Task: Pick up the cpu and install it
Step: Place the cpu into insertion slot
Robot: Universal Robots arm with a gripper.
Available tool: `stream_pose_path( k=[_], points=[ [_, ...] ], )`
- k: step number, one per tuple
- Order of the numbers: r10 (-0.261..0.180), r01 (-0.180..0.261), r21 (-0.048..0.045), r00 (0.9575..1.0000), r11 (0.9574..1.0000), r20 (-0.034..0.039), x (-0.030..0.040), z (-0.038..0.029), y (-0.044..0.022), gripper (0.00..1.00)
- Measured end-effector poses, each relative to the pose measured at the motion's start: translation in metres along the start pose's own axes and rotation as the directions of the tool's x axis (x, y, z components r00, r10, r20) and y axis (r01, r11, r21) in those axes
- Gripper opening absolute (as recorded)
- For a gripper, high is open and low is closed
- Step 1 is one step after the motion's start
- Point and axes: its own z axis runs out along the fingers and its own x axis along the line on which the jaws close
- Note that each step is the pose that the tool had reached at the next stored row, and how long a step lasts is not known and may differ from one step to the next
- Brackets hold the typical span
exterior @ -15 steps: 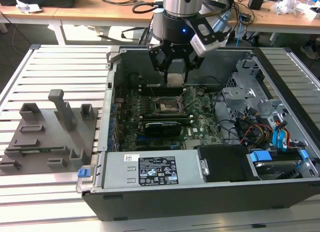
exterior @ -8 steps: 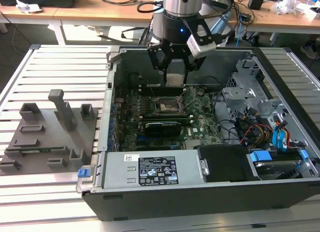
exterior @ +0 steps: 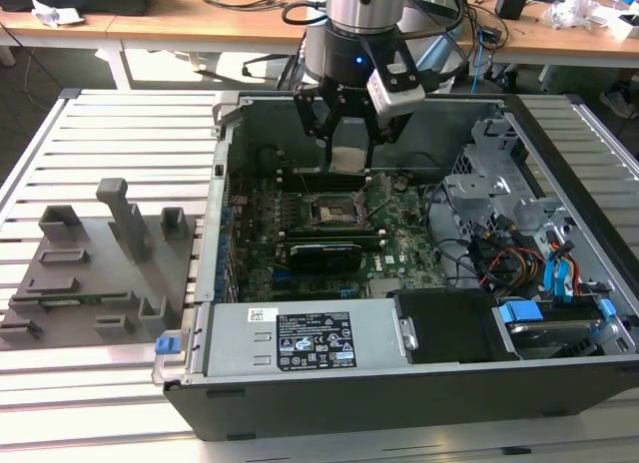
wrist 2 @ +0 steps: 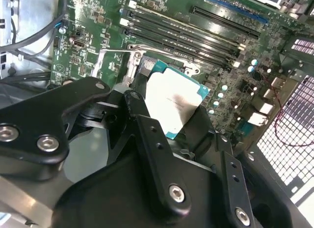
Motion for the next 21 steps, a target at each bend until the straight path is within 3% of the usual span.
stream_pose_path(
  k=[5, 10, 15, 21],
  points=[
    [0.052, -0.052, 0.0025, 0.9986, 0.9986, -0.002, 0.0, 0.0, 0.0, 0.55],
    [0.113, -0.113, 0.0047, 0.9936, 0.9936, -0.0045, 0.0, 0.0, 0.0, 0.55],
    [0.186, -0.186, 0.0074, 0.9826, 0.9826, -0.0072, 0.0, 0.0, 0.0, 0.55],
    [0.265, -0.265, 0.0106, 0.9642, 0.9643, -0.01, 0.0, 0.0, 0.0, 0.55]
  ],
)
